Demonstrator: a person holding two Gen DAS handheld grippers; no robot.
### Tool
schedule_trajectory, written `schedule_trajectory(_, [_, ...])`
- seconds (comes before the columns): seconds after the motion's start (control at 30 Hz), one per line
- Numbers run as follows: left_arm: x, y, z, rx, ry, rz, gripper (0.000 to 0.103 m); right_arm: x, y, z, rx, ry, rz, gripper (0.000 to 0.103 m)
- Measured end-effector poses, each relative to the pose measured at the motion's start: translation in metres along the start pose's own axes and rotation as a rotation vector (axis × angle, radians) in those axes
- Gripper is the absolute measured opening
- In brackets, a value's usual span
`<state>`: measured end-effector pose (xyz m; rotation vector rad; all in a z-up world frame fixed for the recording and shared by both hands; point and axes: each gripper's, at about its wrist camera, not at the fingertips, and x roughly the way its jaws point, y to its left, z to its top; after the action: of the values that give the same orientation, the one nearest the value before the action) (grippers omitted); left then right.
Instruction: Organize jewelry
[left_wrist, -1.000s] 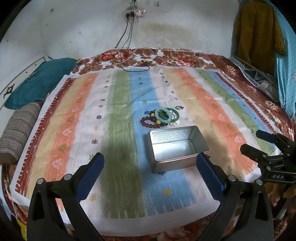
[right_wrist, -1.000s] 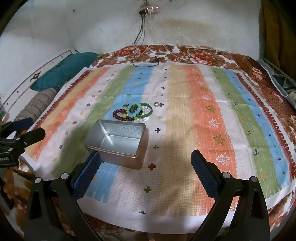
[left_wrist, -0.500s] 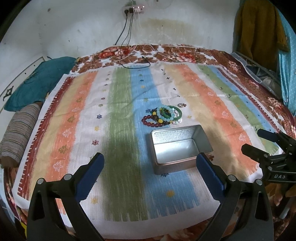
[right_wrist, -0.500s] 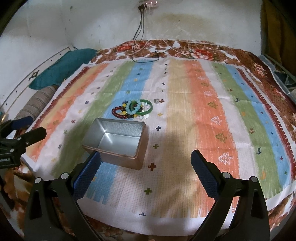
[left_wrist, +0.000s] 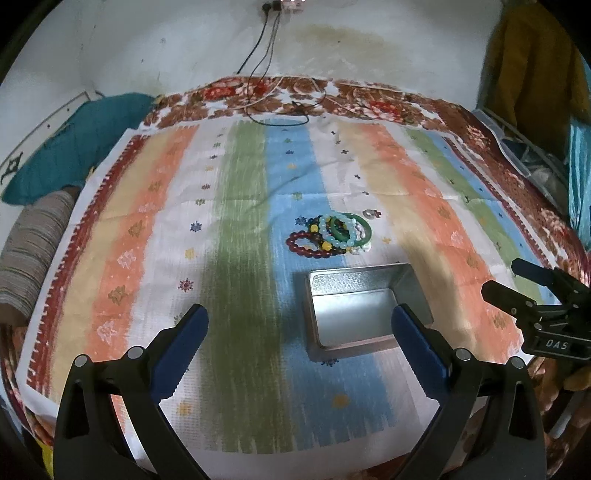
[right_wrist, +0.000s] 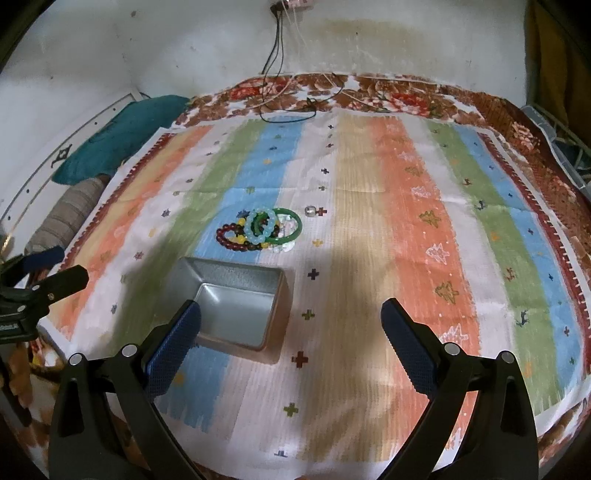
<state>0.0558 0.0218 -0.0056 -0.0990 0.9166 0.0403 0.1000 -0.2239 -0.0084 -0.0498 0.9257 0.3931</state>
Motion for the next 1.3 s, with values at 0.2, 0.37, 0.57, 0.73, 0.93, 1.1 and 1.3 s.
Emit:
schedule_trajectory(0.2, [0.011,0.010,0.010,-0.043,0.036,-0.001,0.097,0.007,-0.002,0.011,0.006,0.004,0.003,0.099])
schedule_trajectory(0.37, [0.025,0.013,0.022,-0.061,0.063,0.003,0.097,0.015,-0.003,0.018,0.019,0.020,0.008,0.099])
schedule_trajectory(0.57, [0.037,0.013,0.033,-0.072,0.089,0.003,0.097,0.026,-0.006,0.030,0.038,0.035,0.023,0.099])
schedule_trajectory(0.73, [0.044,0.012,0.039,-0.063,0.096,0.004,0.097,0.037,-0.008,0.039,0.035,0.051,0.016,0.099])
schedule_trajectory(0.93, [0.054,0.011,0.047,-0.054,0.109,0.009,0.097,0.047,-0.005,0.046,0.016,0.066,0.011,0.099])
schedule_trajectory(1.1, [0.067,0.014,0.053,-0.068,0.129,0.004,0.097,0.056,-0.005,0.051,0.012,0.078,0.007,0.099])
schedule_trajectory(1.3, [0.091,0.022,0.061,-0.104,0.167,-0.005,0.097,0.070,-0.008,0.058,0.025,0.097,0.009,0.099])
